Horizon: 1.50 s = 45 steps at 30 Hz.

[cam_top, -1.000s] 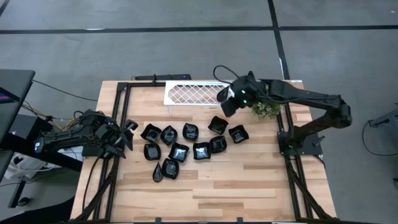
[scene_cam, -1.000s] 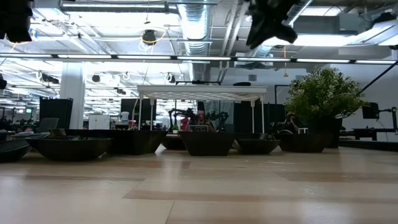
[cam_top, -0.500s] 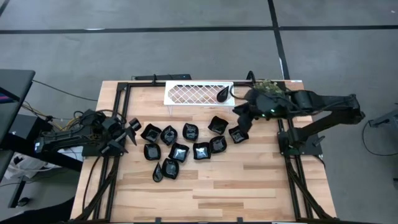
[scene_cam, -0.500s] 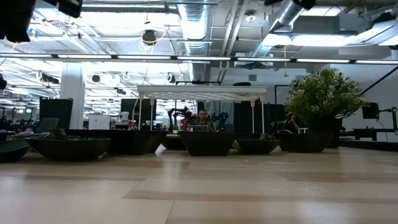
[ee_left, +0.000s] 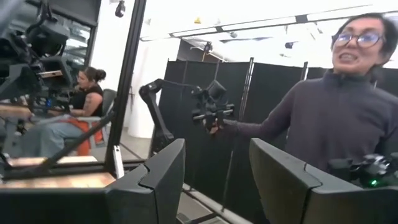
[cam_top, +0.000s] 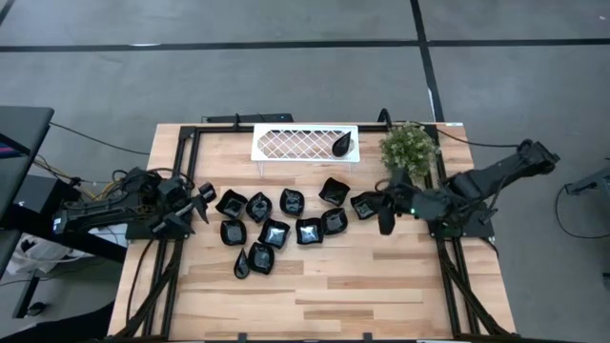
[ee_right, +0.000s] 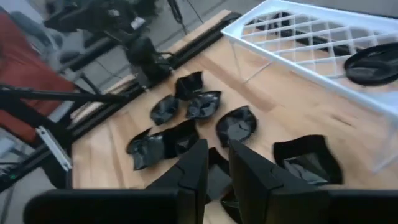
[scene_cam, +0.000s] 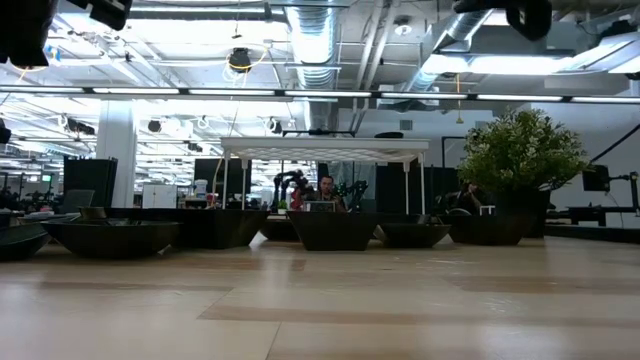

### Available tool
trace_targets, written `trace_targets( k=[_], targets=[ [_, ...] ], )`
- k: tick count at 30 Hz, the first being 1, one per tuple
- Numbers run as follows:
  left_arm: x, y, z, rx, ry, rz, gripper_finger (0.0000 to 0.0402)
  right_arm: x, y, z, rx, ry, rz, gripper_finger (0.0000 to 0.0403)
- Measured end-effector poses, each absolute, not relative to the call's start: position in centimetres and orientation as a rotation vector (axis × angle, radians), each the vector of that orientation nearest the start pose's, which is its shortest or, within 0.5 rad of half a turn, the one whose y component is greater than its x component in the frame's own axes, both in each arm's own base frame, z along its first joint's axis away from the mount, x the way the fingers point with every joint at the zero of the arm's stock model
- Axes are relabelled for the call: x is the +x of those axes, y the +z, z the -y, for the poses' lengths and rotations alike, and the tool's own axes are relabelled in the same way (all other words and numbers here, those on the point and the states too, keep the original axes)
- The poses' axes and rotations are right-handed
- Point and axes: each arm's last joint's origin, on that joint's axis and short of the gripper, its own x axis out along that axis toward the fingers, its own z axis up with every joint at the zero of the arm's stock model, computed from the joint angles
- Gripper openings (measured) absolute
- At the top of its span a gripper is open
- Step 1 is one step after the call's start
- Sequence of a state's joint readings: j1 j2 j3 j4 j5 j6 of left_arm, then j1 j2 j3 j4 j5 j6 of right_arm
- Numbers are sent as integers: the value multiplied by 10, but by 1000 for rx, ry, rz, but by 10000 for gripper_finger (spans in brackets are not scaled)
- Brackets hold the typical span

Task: Pick & Place Mini shaped plates
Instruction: Stack the drop-shaped plate on top of the drop-shaped plate on the shelf

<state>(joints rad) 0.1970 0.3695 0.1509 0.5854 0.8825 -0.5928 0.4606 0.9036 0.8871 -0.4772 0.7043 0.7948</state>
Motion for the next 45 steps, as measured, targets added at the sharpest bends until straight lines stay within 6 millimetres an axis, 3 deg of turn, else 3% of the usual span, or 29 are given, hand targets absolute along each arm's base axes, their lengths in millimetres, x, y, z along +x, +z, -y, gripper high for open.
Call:
trace_targets(
  k=[6, 10, 17, 22, 27, 32, 40, 45],
  targets=[
    [108, 237, 1, -452, -755, 85, 182, 156, 296, -71, 511, -405, -228, 60],
    [107, 252, 2, -428, -766, 120, 182, 139, 289, -66, 527, -393, -208, 60],
    [120, 274, -1, -382, -772, 121, 182, 107, 302, -41, 487, -365, -108, 60],
    [145, 272, -3, -441, -779, 14, 182, 85, 309, -24, 437, -326, -40, 60],
    [172, 270, 1, -502, -807, -87, 182, 68, 314, -17, 404, -160, 52, 60],
    [193, 271, 12, -558, -855, -165, 182, 64, 308, -18, 332, -18, 91, 60],
    [212, 252, 42, -855, -885, -433, 182, 74, 275, -24, 273, -35, -3, 60],
    [216, 240, 65, -1028, -910, -634, 182, 74, 270, -22, 253, -101, -27, 60]
  ],
)
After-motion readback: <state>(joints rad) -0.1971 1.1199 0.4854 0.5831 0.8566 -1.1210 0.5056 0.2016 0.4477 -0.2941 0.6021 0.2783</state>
